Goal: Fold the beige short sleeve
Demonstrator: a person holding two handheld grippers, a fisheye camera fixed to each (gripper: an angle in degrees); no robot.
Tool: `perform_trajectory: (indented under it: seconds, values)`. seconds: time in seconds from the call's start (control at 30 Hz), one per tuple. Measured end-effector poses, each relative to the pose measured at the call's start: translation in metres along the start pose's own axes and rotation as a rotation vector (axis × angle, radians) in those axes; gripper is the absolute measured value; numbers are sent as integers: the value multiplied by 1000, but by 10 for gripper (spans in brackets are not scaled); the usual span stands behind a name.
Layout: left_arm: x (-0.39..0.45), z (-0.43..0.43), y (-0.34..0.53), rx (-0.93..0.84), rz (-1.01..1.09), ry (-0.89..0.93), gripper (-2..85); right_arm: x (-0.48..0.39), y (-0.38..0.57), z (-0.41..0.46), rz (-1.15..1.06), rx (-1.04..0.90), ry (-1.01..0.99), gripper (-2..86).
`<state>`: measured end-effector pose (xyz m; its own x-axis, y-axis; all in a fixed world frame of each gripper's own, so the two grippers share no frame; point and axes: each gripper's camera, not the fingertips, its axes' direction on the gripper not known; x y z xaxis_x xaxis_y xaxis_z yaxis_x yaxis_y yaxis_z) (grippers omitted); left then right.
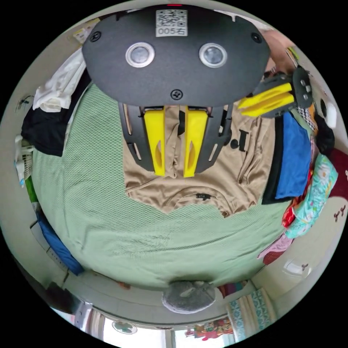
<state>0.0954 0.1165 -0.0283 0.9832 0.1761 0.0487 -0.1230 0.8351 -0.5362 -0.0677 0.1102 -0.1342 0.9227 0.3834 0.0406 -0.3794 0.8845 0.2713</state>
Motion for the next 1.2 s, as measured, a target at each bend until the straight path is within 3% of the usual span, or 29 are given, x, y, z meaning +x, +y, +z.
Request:
perform_trajectory:
  seconds: [0.27, 0.47, 0.57, 0.7, 0.87, 1.2]
  values:
    - [-2, -10, 24, -7, -31, 6, 58, -7, 117, 32, -32, -178, 90, 48]
    - [6, -51, 79, 134, -60, 15, 74, -15, 190, -19, -86, -68, 100, 72]
    - [3, -74, 103, 154, -129, -62, 75, -11, 234, -41, -95, -46, 164, 73]
    - [6, -101, 138, 158, -134, -36, 76, 2, 287, -52, -58, -35, 155, 83]
    - [10, -122, 215, 69, -110, -259, 81, 21, 356, -45, 24, -33, 38, 110]
    - [-18, -95, 310, -41, -213, -323, 131, 19, 403, -23, 44, -14, 39, 126]
